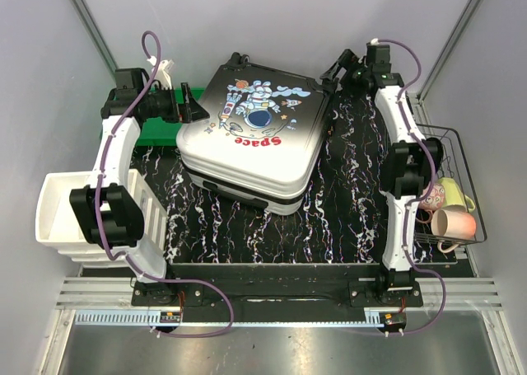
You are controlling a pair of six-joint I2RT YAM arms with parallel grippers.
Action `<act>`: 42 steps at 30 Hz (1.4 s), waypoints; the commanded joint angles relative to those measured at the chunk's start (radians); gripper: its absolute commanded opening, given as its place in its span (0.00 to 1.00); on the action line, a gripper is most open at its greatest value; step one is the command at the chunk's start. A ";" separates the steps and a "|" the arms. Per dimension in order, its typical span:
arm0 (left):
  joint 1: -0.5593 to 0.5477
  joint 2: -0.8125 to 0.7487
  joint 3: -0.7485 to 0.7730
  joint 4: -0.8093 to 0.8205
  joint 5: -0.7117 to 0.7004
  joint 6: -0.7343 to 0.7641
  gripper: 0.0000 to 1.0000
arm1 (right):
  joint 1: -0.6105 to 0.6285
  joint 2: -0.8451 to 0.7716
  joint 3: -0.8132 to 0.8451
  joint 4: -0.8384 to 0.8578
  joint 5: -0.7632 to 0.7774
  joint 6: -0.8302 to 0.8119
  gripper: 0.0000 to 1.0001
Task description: Open, take out, and arrange the luggage
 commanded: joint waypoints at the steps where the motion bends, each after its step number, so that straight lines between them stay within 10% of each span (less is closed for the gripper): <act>1: -0.001 -0.035 -0.026 0.029 -0.011 -0.023 0.99 | 0.030 0.005 0.098 -0.064 0.055 0.032 0.99; 17: 0.002 -0.058 -0.062 0.042 -0.002 -0.038 0.99 | 0.061 0.179 0.295 -0.023 -0.025 0.070 0.79; 20: 0.002 -0.064 -0.072 0.042 0.012 -0.046 0.99 | 0.058 0.174 0.281 -0.018 -0.019 0.072 0.64; 25: 0.002 -0.118 -0.114 0.029 0.019 -0.029 0.99 | 0.045 0.118 0.204 -0.001 -0.032 0.057 0.00; 39: 0.041 -0.339 -0.272 -0.030 0.047 -0.103 0.99 | 0.041 -0.602 -0.874 0.329 -0.097 0.218 0.03; 41: 0.045 -0.367 -0.295 -0.060 0.055 -0.078 0.99 | 0.035 -0.701 -0.963 0.324 -0.132 0.160 0.34; 42: 0.047 -0.386 -0.299 -0.109 0.053 -0.062 0.99 | 0.025 -0.732 -0.981 0.323 -0.135 0.124 0.76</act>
